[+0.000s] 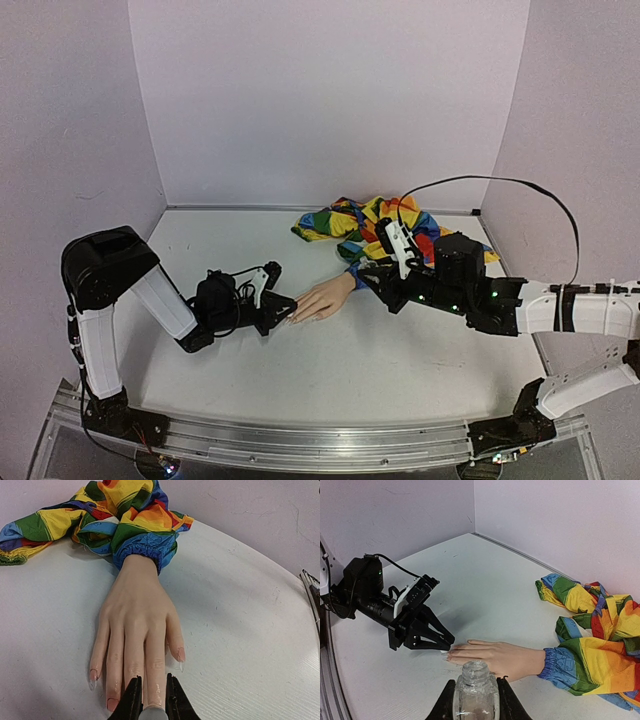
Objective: Paint the nails
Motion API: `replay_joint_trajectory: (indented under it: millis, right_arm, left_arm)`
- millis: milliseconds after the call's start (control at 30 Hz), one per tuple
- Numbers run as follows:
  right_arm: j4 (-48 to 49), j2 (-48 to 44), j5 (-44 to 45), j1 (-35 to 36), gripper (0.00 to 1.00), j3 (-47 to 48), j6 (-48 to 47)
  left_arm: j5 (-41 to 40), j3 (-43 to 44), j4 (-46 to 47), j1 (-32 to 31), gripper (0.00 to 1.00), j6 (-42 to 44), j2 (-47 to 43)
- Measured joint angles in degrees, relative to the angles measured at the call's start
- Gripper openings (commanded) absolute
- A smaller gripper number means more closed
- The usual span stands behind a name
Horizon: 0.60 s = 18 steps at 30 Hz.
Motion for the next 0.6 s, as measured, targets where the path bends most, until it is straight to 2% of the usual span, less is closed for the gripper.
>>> replay_joint_trajectory:
  millis: [600]
  right_arm:
    - [0.02, 0.00, -0.07, 0.00, 0.00, 0.00, 0.00]
  left_arm:
    - [0.44, 0.15, 0.02, 0.00, 0.00, -0.98, 0.74]
